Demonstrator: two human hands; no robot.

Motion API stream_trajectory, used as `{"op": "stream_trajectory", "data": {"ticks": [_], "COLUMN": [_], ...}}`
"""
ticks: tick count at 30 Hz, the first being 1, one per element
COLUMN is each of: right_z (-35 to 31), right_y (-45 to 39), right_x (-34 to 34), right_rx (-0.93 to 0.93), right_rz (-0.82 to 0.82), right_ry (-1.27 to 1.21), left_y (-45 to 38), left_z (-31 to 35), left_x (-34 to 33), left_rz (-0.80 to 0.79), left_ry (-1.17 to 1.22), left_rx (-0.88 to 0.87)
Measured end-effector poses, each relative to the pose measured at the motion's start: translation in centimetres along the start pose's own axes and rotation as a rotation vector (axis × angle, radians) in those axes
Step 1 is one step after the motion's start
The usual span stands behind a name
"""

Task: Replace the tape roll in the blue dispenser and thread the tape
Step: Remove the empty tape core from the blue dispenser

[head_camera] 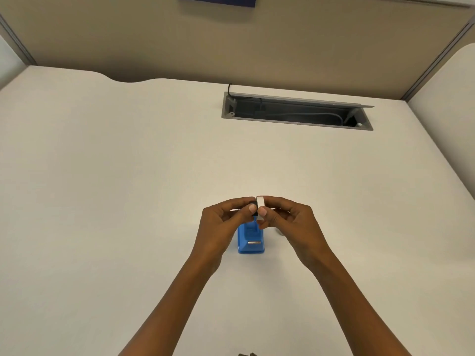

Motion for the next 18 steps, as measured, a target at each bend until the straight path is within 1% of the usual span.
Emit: {"op": "stream_trajectory", "data": {"ticks": [6, 11, 18], "right_z": [-0.5, -1.3, -0.3], "right_y": [0.3, 0.6, 0.1], "right_x": [-0.3, -0.5, -0.1], "right_rx": [0.041, 0.1, 0.049], "right_rz": [-0.02, -0.035, 0.025], "right_ry": [0.01, 0.037, 0.012], "left_y": [0.1, 0.4, 0.7], "left_z": [0.2, -0.7, -0.8], "left_x": [-0.3, 0.5, 0.5], "left_rz": [-0.006, 0.104, 0.16], "left_ry": [-0.012, 0.055, 0.156], "left_rx": [0.017, 0.095, 0.15]}}
Point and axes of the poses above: each hand's wrist, its own y-axis away from the middle knuckle, its own x-axis out of the back of the hand, z = x × y, the point moved 9 cm from there along -y, towards the middle knuckle, and after that the axes turned 15 degrees about -x, right-handed, at the moved point
